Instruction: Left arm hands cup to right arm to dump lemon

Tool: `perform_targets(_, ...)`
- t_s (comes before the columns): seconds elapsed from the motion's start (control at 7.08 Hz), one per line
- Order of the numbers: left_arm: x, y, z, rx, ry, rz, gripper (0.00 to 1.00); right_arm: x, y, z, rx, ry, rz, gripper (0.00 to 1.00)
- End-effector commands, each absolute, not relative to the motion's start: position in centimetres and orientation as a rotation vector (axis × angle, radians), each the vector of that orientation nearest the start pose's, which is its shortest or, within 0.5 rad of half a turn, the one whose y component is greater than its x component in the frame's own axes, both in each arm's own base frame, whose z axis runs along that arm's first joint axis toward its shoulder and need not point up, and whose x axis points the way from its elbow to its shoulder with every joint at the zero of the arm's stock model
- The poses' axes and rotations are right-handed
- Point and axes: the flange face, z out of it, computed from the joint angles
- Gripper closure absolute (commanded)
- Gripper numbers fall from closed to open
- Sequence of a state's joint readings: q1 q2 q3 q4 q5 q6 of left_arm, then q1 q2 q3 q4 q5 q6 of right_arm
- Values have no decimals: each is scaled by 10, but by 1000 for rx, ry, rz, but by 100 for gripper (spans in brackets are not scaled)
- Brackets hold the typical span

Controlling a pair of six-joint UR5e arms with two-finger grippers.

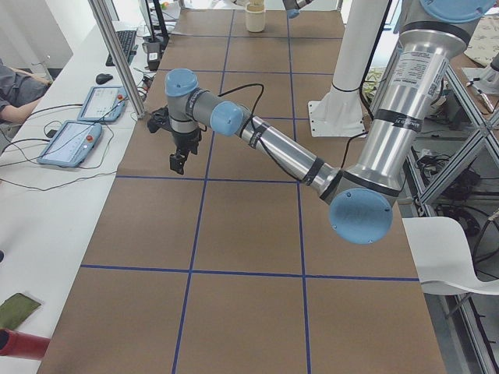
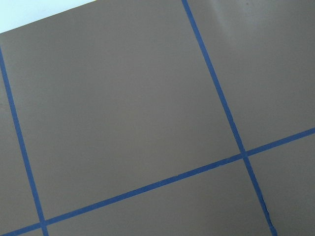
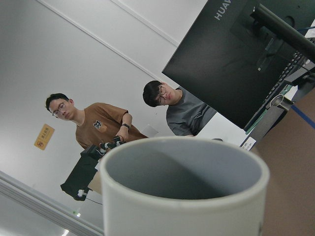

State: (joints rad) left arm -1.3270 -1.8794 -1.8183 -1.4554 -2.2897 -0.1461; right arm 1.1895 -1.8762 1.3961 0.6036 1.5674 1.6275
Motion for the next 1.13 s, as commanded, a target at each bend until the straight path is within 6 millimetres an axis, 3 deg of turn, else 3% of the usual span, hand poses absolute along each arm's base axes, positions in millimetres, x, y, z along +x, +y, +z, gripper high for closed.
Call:
perform_targets(0.0, 77, -587, 388, 268, 778, 246, 0, -5, -361, 623, 1043, -1215, 702, 100)
perform_targets(0.28, 79, -590, 391, 249, 785, 224, 0, -20, -385, 594, 1104, -995, 438, 100)
perform_targets(0.71, 97, -601, 355, 226, 825, 106, 0, -58, -435, 554, 1283, -886, 78, 100)
perform_targets(0.85, 120, -602, 331, 206, 860, 77, 0, -88, -468, 533, 1296, -901, 34, 100)
perform_targets(0.99, 146, -601, 305, 179, 903, 40, 0, -135, -499, 505, 1288, -934, -2, 100)
